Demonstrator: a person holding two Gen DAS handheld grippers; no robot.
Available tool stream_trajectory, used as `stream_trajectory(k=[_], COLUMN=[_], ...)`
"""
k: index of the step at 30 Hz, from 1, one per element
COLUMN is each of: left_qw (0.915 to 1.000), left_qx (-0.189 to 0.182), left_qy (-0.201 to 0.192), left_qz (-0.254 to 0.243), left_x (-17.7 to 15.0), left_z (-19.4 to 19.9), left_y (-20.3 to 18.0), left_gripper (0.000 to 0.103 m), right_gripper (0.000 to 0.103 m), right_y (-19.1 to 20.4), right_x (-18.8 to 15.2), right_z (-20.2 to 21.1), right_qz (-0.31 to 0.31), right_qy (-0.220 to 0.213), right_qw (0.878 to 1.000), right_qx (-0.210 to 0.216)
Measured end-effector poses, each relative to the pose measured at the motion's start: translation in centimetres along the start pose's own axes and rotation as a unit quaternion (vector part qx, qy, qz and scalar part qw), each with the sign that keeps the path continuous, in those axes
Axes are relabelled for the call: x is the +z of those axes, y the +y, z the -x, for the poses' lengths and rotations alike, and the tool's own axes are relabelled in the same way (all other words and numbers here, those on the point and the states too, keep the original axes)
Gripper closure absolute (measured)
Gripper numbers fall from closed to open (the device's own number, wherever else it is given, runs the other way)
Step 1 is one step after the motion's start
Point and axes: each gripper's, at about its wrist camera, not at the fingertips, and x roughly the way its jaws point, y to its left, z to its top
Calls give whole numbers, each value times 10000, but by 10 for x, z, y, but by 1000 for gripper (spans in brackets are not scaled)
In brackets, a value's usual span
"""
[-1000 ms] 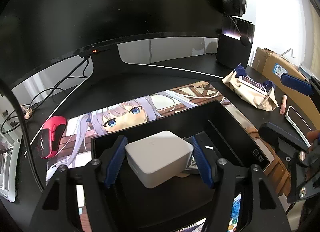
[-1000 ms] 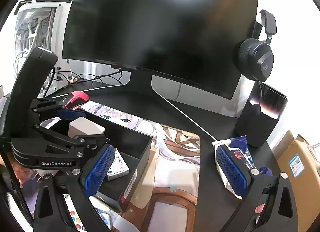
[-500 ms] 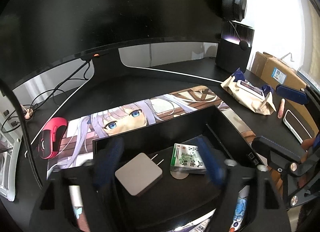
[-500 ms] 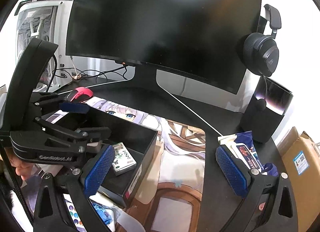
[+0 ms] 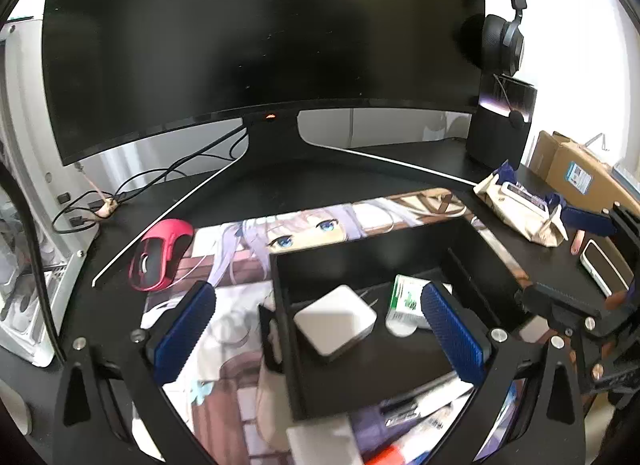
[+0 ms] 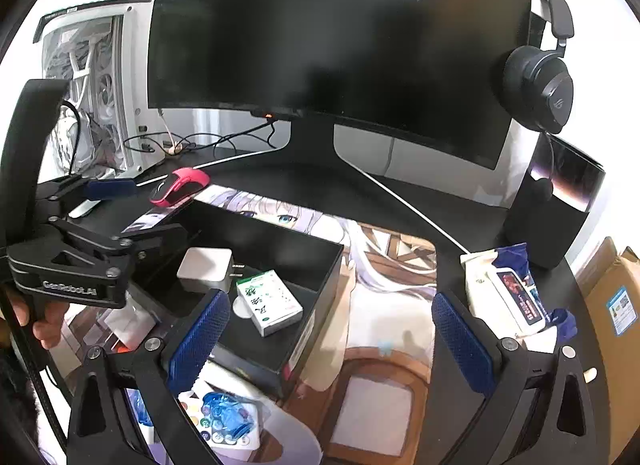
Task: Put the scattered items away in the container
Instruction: 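Lower the white square box into the black box and open the left gripper, then pull both grippers back out of the black box toward the remaining items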
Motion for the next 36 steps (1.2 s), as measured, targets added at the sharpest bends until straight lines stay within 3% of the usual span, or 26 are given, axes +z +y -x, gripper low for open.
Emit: stream_trajectory(k=[17, 36], left_qw=[9994, 9993], left_qx=[255, 267], left_qy=[137, 167], left_qz=[-201, -212], left_x=[-36, -58], left_z=[27, 45], left_y=[1, -2], left_gripper=[0, 0], right_gripper=[0, 0], right_y=[29, 44], right_x=[-27, -53], right_z=[9, 22], right_qz=[373, 362], right_qy=[317, 362], right_qw=[9984, 9984], right_qx=[-300, -228])
